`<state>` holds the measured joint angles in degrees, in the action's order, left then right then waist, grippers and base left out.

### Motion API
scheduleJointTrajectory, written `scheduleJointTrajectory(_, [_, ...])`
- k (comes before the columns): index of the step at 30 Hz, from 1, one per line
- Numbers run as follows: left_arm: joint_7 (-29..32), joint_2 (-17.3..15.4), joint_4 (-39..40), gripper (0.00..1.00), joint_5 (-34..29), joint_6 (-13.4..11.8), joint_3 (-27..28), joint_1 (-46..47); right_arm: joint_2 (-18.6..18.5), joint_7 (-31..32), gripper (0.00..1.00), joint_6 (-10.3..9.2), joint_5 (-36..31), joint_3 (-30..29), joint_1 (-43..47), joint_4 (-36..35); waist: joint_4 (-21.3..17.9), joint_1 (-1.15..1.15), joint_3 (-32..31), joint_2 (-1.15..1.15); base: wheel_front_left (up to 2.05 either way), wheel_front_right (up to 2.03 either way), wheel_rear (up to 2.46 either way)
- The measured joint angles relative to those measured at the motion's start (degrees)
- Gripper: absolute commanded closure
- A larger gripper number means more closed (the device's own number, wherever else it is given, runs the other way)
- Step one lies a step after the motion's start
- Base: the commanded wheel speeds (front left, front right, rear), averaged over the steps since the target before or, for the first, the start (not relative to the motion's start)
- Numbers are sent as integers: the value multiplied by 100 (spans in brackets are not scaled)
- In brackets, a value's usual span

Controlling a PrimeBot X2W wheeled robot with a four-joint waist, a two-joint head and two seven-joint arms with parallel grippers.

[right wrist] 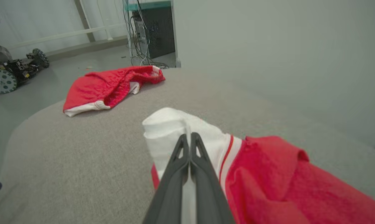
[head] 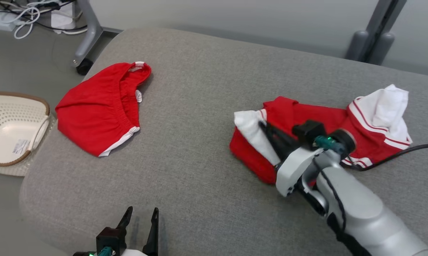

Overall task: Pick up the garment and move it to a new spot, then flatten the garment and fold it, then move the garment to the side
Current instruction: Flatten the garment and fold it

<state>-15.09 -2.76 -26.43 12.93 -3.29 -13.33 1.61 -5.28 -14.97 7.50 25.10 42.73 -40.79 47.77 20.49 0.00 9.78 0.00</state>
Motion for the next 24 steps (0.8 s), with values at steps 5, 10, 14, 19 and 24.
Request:
scheduleJointTrajectory(5, [0,0,-21,0,-133,86,170,-58,-270,-2,100,-1,-558,-1171,197,-1057,-390,0,-241,0,0,0,0])
scheduleJointTrajectory(10, [0,1,-31,0,-181,165,212,-142,-517,-2,100,-1,-969,-2023,368,-1757,-853,0,-461,0,0,0,0])
scheduleJointTrajectory(14, [0,0,-49,0,-170,192,177,-168,-624,-2,100,0,-1101,-2502,562,-2038,-1199,0,-626,0,0,0,0])
scheduleJointTrajectory(19, [0,1,-57,0,-148,187,130,-242,-727,-2,100,0,-1136,-2989,855,-2142,-1535,0,-788,0,0,0,0])
scheduleJointTrajectory(24, [0,0,-65,0,-93,168,122,-259,-801,-2,100,-1,-1147,-3150,1338,-2157,-1756,0,-858,0,0,0,0])
